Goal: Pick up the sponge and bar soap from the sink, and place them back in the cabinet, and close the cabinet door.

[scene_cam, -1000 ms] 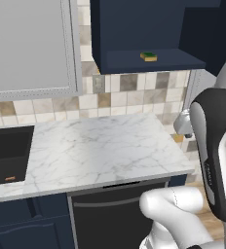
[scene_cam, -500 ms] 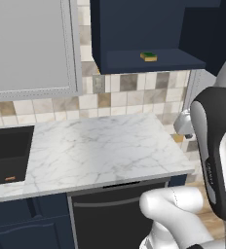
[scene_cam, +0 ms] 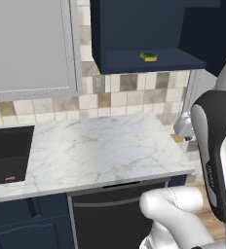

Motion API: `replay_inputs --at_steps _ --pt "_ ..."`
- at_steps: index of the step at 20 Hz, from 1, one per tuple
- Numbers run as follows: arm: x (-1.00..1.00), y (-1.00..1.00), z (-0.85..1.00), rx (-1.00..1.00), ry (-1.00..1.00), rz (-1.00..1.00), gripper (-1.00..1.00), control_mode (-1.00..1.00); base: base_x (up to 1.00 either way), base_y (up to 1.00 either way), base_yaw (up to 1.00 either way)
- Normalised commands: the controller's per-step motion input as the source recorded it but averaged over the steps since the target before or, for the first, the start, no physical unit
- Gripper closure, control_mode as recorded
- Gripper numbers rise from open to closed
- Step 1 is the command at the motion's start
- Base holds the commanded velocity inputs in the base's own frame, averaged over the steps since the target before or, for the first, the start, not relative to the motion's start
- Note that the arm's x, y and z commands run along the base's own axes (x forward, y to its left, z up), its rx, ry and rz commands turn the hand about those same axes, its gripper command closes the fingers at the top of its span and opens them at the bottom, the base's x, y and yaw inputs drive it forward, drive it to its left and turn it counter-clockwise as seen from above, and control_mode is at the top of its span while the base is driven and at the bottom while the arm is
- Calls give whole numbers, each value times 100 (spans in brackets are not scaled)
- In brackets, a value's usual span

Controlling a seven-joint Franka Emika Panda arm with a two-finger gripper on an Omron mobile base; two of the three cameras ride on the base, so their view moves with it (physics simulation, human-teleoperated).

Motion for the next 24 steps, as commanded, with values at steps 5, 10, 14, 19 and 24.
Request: replay_inputs --at_steps 5,10,14,19,24 --pt "0 0 0 0 0 0 -100 100 -11 0 1" --pt "0 0 0 0 0 0 -100 100 -54 24 0" --pt "0 0 0 0 0 0 -100 100 -55 74 0" --pt "0 0 0 0 0 0 -100 100 -36 97 -2" --pt "0 0 0 0 0 0 -100 100 -13 100 -5"
